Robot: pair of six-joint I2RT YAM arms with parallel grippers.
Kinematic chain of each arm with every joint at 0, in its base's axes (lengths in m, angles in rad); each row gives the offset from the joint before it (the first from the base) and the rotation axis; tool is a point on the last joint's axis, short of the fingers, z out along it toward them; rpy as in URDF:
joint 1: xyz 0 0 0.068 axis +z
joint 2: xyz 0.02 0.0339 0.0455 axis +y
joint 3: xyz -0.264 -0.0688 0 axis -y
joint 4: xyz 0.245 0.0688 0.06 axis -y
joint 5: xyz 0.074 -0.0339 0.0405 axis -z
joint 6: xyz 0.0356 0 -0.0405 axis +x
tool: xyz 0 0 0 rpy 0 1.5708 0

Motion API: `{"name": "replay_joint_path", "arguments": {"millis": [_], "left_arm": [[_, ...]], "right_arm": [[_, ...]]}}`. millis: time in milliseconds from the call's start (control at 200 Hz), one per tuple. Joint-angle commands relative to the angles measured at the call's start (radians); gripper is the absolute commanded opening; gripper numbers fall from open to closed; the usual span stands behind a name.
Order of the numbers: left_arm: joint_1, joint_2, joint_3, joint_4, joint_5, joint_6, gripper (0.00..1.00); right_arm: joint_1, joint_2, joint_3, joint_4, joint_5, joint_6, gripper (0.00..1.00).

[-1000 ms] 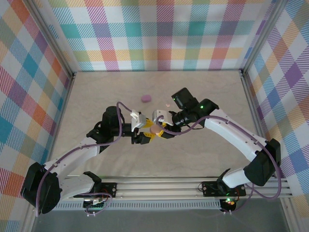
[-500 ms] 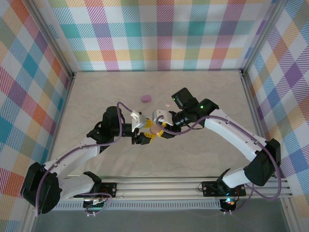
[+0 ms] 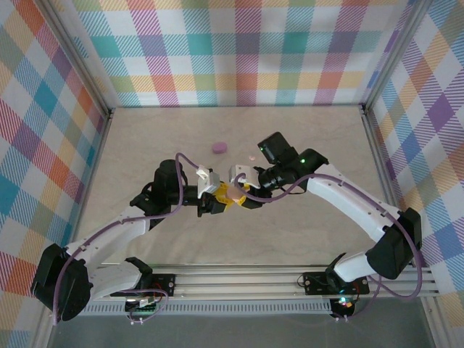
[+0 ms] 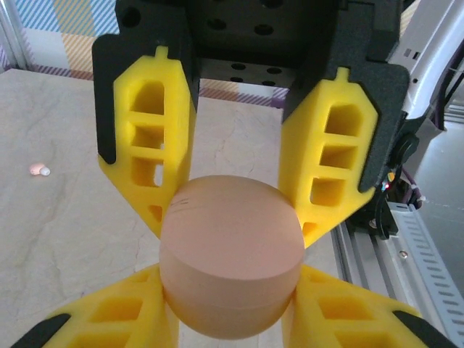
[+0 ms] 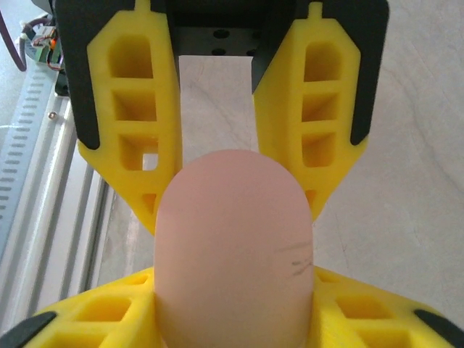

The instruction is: Insert wireless bluetooth earbuds into charging case

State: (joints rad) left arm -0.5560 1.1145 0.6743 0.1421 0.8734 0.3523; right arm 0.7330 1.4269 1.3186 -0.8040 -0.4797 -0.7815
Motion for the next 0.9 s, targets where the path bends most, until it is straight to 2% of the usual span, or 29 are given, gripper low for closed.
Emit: {"name": "replay_joint_path", "arguments": {"millis": [0, 215, 340, 485, 895], "left_arm": [[-0.009, -0.042, -0.011, 0.039, 0.002, -0.018, 0.28], [-0.007, -0.084, -0.05, 0.069, -0.052, -0.083, 0.24], [-0.007, -0.113, -0.064, 0.033, -0.119, -0.101, 0.18], [-0.007, -0.173, -0.085, 0.019, -0.166, -0.139, 0.17], [-0.005, -0.229, -0.097, 0.017, -0.192, -0.209, 0.17]], "right_arm": [[0.003, -0.042, -0.029, 0.074, -0.022, 0.028, 0.5], [0.002, -0.117, -0.09, 0.186, 0.0, 0.08, 0.66], [0.001, -0.156, -0.124, 0.261, 0.031, 0.187, 0.73], [0.002, -0.184, -0.137, 0.301, 0.039, 0.279, 0.73], [0.005, -0.169, -0.172, 0.425, -0.052, 0.302, 0.77]]}}
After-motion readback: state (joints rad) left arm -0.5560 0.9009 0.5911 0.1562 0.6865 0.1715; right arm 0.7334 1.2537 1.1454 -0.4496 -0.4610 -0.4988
